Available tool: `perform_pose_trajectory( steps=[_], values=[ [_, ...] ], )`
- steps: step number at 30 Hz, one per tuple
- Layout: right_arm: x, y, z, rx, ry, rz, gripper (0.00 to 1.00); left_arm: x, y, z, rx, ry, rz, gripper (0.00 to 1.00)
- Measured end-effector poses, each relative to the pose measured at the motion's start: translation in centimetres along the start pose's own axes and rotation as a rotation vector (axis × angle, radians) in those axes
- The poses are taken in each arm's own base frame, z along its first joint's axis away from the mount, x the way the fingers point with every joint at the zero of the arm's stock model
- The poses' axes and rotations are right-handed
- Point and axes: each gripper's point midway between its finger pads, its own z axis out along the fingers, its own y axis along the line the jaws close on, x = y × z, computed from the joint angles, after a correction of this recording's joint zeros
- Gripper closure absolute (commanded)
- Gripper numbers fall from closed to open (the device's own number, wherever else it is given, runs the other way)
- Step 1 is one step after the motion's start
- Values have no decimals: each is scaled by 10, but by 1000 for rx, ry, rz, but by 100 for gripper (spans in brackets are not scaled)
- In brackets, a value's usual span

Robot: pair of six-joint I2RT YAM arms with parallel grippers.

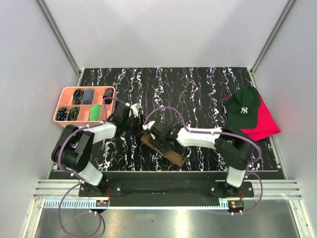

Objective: Fold the napkin, place the utensils inside, and roll it up
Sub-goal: Roll the napkin with the utensil

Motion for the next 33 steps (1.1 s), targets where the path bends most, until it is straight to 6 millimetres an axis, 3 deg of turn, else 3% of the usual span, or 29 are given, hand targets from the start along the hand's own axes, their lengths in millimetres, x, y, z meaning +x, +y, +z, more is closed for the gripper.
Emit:
perform_pose_trajectory(
  steps=[5, 11, 15, 26, 29, 33],
  values=[
    [-6, -15, 2, 18, -8, 129, 54, -27, -6, -19, -44, -87, 17, 12],
    [-9, -54, 3, 73, -22, 346, 54, -80, -2, -66, -121, -287, 5, 7],
    [-9, -82, 2, 114, -35, 480, 53, -96, 4, -97, -152, -381, -21, 5],
    [-9, -178, -1, 235, -74, 763, 52, -79, -32, -149, -96, -418, 103, 1],
    [-8, -194, -1, 253, -82, 800, 52, -74, -37, -163, -88, -431, 154, 1],
    [-9, -199, -2, 250, -84, 814, 45, -71, -42, -174, -69, -459, 220, 1]
  ],
)
